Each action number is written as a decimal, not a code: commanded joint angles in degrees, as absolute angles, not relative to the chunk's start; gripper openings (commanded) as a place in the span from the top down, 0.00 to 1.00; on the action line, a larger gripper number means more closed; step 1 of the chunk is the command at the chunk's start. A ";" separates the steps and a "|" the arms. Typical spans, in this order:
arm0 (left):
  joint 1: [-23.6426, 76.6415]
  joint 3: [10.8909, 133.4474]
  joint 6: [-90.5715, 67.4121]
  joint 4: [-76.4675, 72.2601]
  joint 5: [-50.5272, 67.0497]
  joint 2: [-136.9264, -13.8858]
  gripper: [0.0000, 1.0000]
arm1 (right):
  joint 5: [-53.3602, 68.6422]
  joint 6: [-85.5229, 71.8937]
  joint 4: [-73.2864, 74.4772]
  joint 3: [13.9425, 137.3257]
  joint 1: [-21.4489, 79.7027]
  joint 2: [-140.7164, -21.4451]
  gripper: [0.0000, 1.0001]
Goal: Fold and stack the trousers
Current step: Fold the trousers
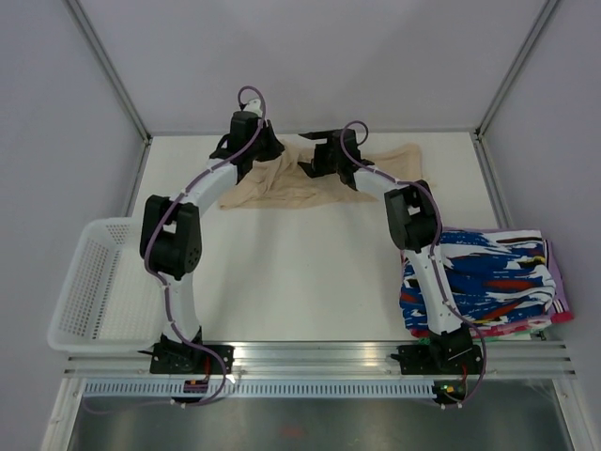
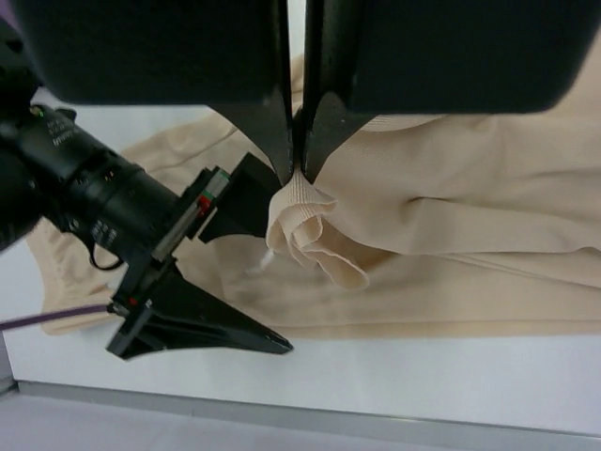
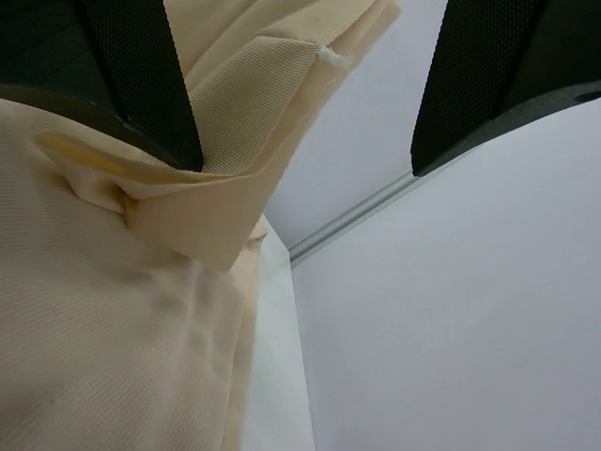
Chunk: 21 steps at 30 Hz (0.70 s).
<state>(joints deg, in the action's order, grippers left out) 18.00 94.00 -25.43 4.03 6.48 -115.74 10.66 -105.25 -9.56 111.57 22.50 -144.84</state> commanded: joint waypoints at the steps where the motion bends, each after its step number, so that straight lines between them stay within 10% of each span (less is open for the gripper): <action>1: 18.19 90.19 -21.37 -3.60 11.24 -108.65 0.98 | 13.71 -105.12 -2.29 116.71 22.76 -148.08 0.02; 8: 18.19 85.87 -18.99 -4.92 12.65 -105.56 0.98 | 16.52 -99.15 5.71 124.71 22.59 -152.75 0.03; 18: 18.28 83.06 -17.75 -6.15 18.02 -105.29 0.98 | 19.07 -91.32 8.88 128.50 22.15 -154.95 0.64; 21: 18.19 82.27 -17.84 -6.42 18.28 -105.29 0.98 | 19.42 -90.09 8.61 128.76 22.06 -154.95 0.99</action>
<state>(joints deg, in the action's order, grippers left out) 18.09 83.00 -20.03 -3.18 15.75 -108.01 17.93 -92.07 7.42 125.99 22.28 -153.93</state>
